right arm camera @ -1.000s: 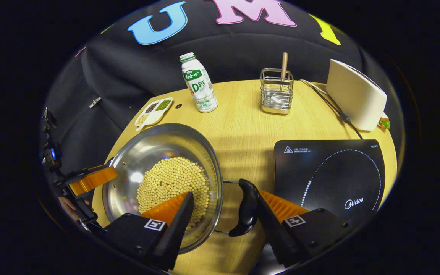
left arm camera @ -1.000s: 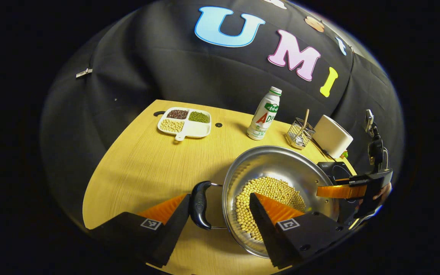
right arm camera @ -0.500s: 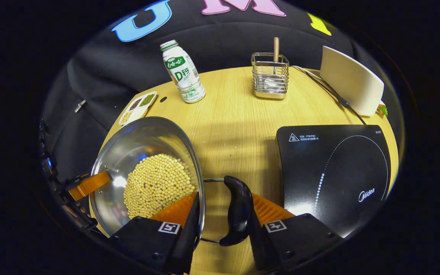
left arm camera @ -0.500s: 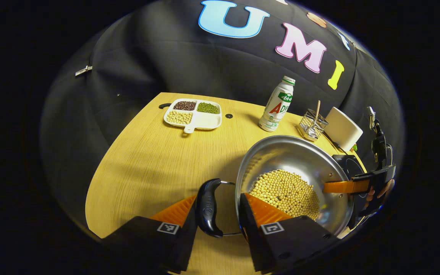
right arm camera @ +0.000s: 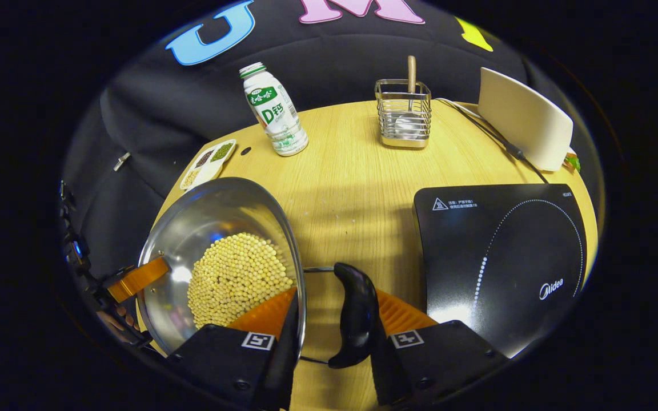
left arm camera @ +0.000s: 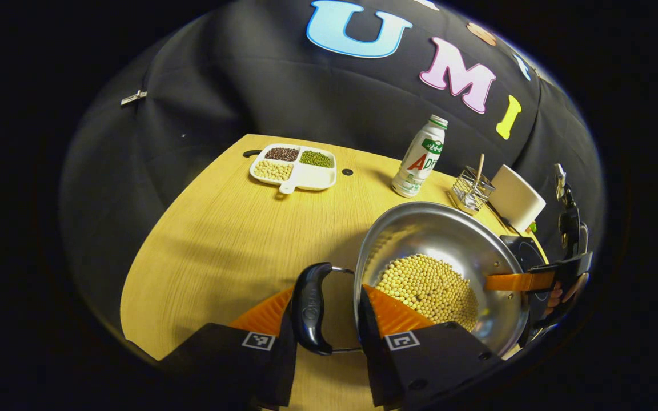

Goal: First push the handle of the pot to place it horizontally, then grasp the pot with both hands and set it on the induction cooktop.

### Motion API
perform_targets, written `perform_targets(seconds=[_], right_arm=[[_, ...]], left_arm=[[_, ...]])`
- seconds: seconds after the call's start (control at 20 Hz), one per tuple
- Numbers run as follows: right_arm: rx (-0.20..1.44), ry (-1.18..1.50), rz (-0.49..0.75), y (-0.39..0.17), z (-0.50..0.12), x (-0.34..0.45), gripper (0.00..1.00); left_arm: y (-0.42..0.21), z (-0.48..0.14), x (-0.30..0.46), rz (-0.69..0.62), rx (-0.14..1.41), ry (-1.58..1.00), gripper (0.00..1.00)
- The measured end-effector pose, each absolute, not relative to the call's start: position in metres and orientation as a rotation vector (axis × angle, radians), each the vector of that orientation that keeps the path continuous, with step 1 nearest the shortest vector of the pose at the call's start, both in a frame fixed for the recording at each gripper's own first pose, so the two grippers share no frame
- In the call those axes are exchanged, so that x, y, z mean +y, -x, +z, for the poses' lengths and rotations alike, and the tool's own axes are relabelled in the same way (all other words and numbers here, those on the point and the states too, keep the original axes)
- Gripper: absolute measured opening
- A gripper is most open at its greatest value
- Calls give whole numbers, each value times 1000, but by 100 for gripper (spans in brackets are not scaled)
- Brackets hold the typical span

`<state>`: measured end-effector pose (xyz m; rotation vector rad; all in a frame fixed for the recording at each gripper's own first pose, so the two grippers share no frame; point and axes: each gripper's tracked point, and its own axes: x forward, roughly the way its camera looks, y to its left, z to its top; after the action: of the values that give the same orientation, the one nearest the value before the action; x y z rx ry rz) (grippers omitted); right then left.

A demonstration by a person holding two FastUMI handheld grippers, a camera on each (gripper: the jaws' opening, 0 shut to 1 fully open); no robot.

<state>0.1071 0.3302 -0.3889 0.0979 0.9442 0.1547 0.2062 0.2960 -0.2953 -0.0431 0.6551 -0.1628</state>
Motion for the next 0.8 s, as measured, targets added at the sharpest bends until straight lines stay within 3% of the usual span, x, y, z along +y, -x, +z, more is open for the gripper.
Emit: perform_targets(seconds=[0.15,0.2,0.8], right_arm=[[970,-102,145,-93,-388,328,51],[974,-97,146,-89,-385,325,55],[976,-69,192,-23,-307,288,55]], left_arm=[[-194,-294,293,-155,672,42,52],[-189,-292,291,-152,679,42,53],[-94,-240,247,-107,698,96,53]])
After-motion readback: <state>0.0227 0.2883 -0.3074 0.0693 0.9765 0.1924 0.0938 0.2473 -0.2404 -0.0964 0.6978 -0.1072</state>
